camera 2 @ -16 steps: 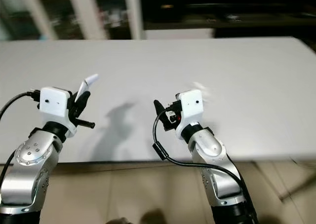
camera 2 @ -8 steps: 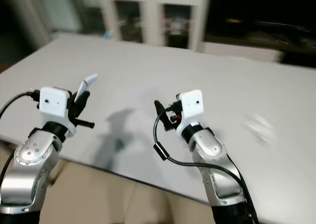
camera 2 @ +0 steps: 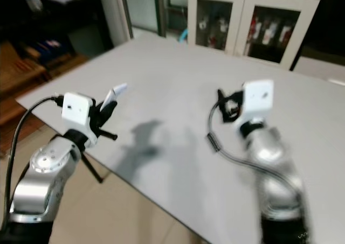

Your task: Picking trash to rubbish bin

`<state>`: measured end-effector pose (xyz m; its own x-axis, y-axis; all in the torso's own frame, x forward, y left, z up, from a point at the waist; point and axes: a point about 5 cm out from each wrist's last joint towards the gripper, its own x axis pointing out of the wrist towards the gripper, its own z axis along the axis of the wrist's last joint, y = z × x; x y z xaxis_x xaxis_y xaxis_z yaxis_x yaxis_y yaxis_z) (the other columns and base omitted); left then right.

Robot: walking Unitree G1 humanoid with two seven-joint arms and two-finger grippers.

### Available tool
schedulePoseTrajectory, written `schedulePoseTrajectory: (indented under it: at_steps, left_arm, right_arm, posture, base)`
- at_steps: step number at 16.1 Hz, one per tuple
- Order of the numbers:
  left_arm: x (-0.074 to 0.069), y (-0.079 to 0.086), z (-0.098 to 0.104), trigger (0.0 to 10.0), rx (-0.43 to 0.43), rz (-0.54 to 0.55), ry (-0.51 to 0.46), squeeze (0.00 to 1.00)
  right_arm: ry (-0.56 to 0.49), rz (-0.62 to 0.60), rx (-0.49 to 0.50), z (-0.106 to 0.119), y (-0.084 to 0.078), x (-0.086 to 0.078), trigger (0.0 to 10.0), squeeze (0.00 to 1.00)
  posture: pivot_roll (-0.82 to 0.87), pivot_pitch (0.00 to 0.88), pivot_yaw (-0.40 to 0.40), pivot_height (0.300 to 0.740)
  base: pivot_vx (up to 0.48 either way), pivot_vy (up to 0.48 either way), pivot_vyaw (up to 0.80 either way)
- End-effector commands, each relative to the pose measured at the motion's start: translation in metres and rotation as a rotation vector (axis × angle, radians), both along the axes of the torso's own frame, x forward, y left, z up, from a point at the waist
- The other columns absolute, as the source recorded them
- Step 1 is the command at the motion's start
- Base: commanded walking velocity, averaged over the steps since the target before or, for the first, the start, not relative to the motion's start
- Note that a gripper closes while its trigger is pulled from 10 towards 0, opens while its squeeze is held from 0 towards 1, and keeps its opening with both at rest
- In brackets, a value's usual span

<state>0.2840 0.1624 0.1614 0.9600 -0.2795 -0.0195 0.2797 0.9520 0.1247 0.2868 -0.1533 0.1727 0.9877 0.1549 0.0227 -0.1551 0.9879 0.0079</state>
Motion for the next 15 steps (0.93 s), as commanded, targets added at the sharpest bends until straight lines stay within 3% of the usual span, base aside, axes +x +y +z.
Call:
schedulePoseTrajectory:
  at_steps: [1, 5, 9, 10, 13, 15]
  left_arm:
    - [-0.002, 0.003, -0.002, 10.0, -0.006, 0.031, 0.014, 0.0]
    - [-0.004, 0.004, -0.002, 10.0, -0.028, 0.042, 0.025, 0.0]
    - [0.0, 0.005, -0.003, 10.0, -0.011, 0.074, 0.017, 0.0]
    - [0.0, 0.001, -0.004, 10.0, -0.052, 0.073, 0.028, 0.0]
    - [-0.002, -0.011, -0.01, 10.0, -0.012, 0.038, 0.034, 0.0]
    - [-0.002, -0.012, -0.009, 10.0, -0.045, 0.055, 0.027, 0.0]
  right_arm:
    - [-0.008, 0.034, 0.018, -0.002, 0.01, 0.0, 10.0, 0.0]
    - [-0.001, 0.039, 0.079, 0.0, 0.014, 0.006, 10.0, 0.0]
    - [-0.002, 0.033, 0.013, -0.005, 0.014, 0.009, 10.0, 0.0]
    - [0.005, 0.007, 0.037, -0.007, 0.014, 0.009, 10.0, 0.0]
    - [-0.002, -0.004, 0.045, -0.007, 0.014, 0.009, 10.0, 0.0]
    - [0.001, -0.016, 0.036, -0.009, 0.013, 0.008, 10.0, 0.0]
  posture:
    - [-0.03, 0.039, 0.02, 0.74]
    - [-0.01, 0.029, -0.008, 0.74]
    - [-0.01, 0.025, -0.009, 0.74]
    - [-0.01, 0.027, -0.007, 0.74]
    - [-0.01, 0.022, 0.0, 0.74]
    - [-0.01, 0.018, 0.0, 0.74]
  base:
    - [0.0, 0.0, 0.0]
    - [0.0, 0.0, 0.0]
    - [0.0, 0.0, 0.0]
    - [0.0, 0.0, 0.0]
    - [0.0, 0.0, 0.0]
    - [0.0, 0.0, 0.0]
